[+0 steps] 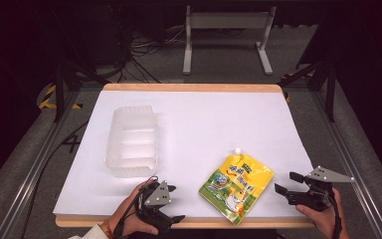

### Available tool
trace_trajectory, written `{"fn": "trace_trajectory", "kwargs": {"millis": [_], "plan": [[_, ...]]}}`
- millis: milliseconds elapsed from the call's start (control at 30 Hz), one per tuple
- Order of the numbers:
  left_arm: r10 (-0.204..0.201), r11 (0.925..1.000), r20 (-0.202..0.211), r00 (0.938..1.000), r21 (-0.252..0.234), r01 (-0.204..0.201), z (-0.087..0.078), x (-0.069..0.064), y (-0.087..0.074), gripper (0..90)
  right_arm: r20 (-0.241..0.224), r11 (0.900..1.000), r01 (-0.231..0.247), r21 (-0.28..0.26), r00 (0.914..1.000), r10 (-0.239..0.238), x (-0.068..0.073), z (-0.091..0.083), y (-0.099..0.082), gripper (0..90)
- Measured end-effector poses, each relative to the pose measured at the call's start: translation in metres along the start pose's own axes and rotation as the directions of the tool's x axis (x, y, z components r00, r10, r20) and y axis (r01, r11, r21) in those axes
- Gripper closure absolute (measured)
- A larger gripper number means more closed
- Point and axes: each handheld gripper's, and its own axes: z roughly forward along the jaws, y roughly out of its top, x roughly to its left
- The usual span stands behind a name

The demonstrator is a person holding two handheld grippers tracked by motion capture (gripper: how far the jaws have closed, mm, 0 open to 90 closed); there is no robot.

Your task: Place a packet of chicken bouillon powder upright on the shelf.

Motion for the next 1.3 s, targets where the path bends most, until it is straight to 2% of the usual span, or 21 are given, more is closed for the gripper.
{"fn": "trace_trajectory", "kwargs": {"millis": [100,133,167,233,267,400,467,633,733,867,900,1000,1067,1133,1167,1233,1267,1300], "plan": [[-0.001,0.9999,-0.002,1.0000,0.010,0.001,0.003,0.001,-0.001,11.9,-0.023,0.9998,-0.012,0.013,0.9997,0.012,-0.001,0.000,-0.002,21.4],[-0.009,0.9999,0.010,0.9999,0.008,0.008,0.003,0.001,-0.002,11.8,-0.029,0.9997,-0.013,0.021,0.9995,0.014,0.000,0.001,-0.002,21.4],[-0.012,0.9999,0.012,0.9999,0.003,0.012,0.004,0.001,-0.002,11.8,-0.060,0.9993,-0.014,0.035,0.9981,0.017,0.001,0.003,-0.003,21.7],[-0.008,0.9999,0.008,0.9999,0.010,0.008,0.004,0.001,-0.003,11.8,-0.068,0.9988,-0.016,0.045,0.9975,0.019,0.002,0.004,-0.003,21.8],[-0.024,0.9997,0.017,0.9996,0.001,0.024,0.005,0.002,-0.003,11.8,-0.081,0.9984,-0.010,0.056,0.9966,0.014,0.004,0.006,-0.003,21.7],[-0.038,0.9992,0.030,0.9988,-0.011,0.039,0.007,0.003,0.000,11.9,-0.116,0.9956,-0.007,0.094,0.9931,0.018,0.008,0.013,-0.005,21.7],[-0.036,0.9993,0.033,0.9988,-0.008,0.036,0.010,0.005,0.005,11.9,-0.153,0.9943,-0.009,0.106,0.9880,0.025,0.010,0.019,-0.004,21.7],[-0.063,0.9978,0.063,0.9960,-0.017,0.065,0.023,0.010,0.016,11.7,-0.210,0.9912,-0.011,0.132,0.9770,0.038,0.018,0.032,-0.005,21.9],[-0.083,0.9964,0.073,0.9939,-0.014,0.084,0.029,0.013,0.021,11.7,-0.220,0.9914,-0.001,0.131,0.9750,0.030,0.024,0.036,-0.004,21.9],[-0.096,0.9950,0.113,0.9889,-0.018,0.099,0.038,0.018,0.029,11.7,-0.263,0.9914,-0.025,0.128,0.9630,0.059,0.030,0.043,-0.003,22.3],[-0.096,0.9950,0.113,0.9889,-0.018,0.099,0.038,0.018,0.029,11.7,-0.263,0.9914,-0.025,0.128,0.9630,0.059,0.030,0.043,-0.003,22.3],[-0.093,0.9956,0.129,0.9872,0.000,0.094,0.049,0.019,0.037,11.7,-0.323,0.9899,-0.045,0.135,0.9424,0.087,0.039,0.050,-0.002,21.7],[-0.089,0.9960,0.125,0.9882,0.008,0.088,0.055,0.021,0.041,11.5,-0.310,0.9910,-0.038,0.129,0.9475,0.077,0.045,0.053,-0.001,22.8],[-0.096,0.9953,0.128,0.9871,0.019,0.095,0.061,0.023,0.044,11.5,-0.316,0.9903,-0.063,0.124,0.9434,0.099,0.046,0.055,-0.001,25.2],[-0.100,0.9950,0.131,0.9863,0.018,0.099,0.063,0.025,0.046,11.2,-0.314,0.9906,-0.064,0.121,0.9440,0.100,0.046,0.055,-0.001,30.3],[-0.116,0.9932,0.148,0.9822,0.020,0.115,0.067,0.028,0.049,10.8,-0.331,0.9910,-0.067,0.116,0.9382,0.102,0.047,0.057,-0.002,34.0],[-0.112,0.9937,0.146,0.9828,0.022,0.110,0.068,0.029,0.050,10.8,-0.322,0.9914,-0.068,0.112,0.9413,0.101,0.049,0.057,-0.002,38.9],[-0.116,0.9932,0.143,0.9828,0.023,0.114,0.069,0.030,0.052,11.0,-0.321,0.9921,-0.063,0.109,0.9423,0.095,0.050,0.058,-0.002,39.1]]}}
